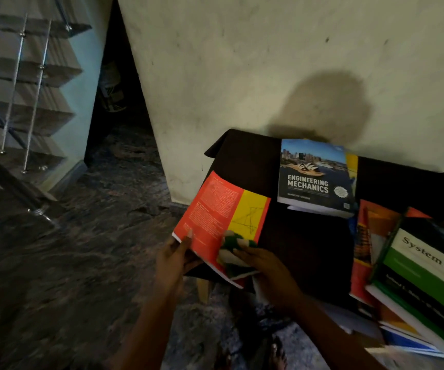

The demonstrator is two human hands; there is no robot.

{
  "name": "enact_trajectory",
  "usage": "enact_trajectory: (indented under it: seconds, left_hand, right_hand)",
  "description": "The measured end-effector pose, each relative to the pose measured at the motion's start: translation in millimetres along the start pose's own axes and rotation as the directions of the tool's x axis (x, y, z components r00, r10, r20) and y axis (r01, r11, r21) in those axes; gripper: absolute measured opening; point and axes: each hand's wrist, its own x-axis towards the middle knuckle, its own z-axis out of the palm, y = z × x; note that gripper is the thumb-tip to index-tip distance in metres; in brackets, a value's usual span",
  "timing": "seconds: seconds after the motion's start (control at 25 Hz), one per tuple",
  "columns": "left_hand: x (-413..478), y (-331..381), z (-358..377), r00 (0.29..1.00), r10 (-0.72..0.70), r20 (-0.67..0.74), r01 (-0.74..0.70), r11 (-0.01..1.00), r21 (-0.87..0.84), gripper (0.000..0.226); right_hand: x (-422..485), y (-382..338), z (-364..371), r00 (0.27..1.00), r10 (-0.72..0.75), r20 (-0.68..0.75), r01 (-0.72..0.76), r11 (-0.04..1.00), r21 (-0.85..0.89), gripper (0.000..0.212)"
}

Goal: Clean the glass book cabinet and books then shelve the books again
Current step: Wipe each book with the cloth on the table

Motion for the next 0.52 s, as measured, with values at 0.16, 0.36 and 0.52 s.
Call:
enact_trajectory:
  seconds: [0.16,0.36,0.52]
  left_hand:
    - [-20.7,43.0,29.7,0.975,0.204,0.093,-0.213,0.972,0.101,0.023]
    - [-76.3,66.5,89.8,0.807,0.542,0.235,-0.579,0.649,0.492,0.036]
    - [-113.1,47.6,156.3,0.586,0.742,0.325,-0.779,0.406,0.477,0.048]
  right_hand:
    - [4.1,-20.1,-78.9,0.984,0.017,-0.179,-0.021,1.0,-0.019,0.048]
    - [-18.9,-42.9,-168.5,0.911,-0.033,-0.411,-0.018,0.993,-0.121,0.068]
    - [-63.0,-42.0,-232.2,0.85,-0.018,-0.527,-0.045,0.993,-0.106,0.064]
